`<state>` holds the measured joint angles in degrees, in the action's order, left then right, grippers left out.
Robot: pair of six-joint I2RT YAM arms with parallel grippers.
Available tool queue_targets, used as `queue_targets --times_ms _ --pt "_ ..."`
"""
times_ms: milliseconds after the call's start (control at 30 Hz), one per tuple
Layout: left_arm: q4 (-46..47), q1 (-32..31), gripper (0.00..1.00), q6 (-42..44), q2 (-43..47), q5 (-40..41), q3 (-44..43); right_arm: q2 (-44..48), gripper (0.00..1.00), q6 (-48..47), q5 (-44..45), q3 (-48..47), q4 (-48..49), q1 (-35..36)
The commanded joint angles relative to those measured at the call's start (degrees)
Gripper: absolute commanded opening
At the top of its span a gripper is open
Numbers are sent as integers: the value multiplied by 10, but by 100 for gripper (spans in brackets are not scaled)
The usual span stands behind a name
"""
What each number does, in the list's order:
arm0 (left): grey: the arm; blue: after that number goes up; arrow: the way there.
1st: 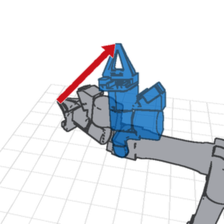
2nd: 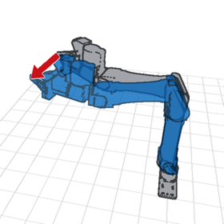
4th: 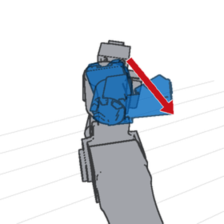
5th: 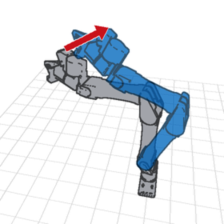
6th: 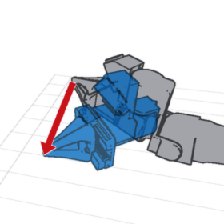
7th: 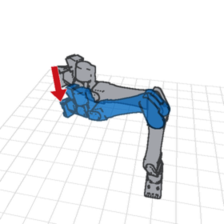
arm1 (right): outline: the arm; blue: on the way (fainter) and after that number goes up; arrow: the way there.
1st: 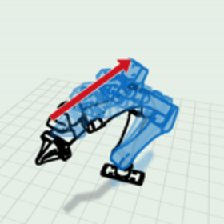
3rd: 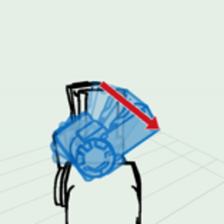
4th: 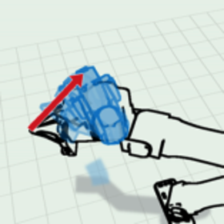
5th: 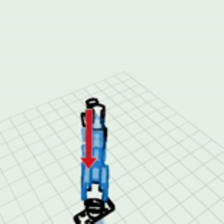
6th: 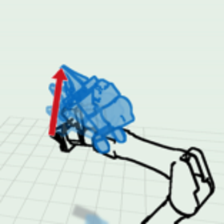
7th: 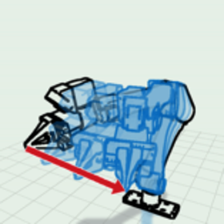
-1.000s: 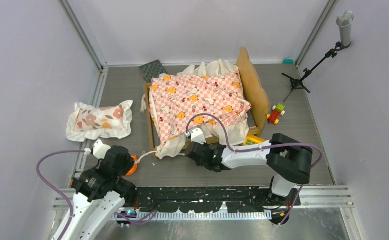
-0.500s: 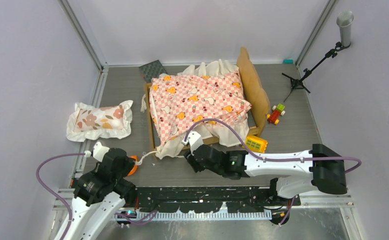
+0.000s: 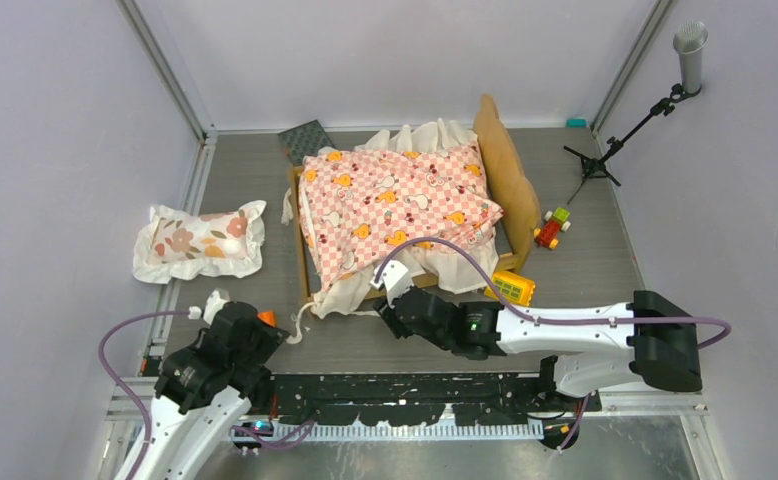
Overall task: Set up the pet bed
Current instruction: Adjust the mattress on the bed frame.
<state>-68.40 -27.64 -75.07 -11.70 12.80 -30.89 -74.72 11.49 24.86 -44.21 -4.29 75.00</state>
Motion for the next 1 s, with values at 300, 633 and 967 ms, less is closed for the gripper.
queue_targets --times_ms 300,633,967 --pt "19 2 0 19 -15 -99 53 35 46 -49 -19 13 67 -1" --pt "50 2 0 20 11 -110 132 -1 52 -241 -119 -6 152 -1" --pt "51 2 53 44 1 -69 87 -90 65 -442 -223 -98 115 -2"
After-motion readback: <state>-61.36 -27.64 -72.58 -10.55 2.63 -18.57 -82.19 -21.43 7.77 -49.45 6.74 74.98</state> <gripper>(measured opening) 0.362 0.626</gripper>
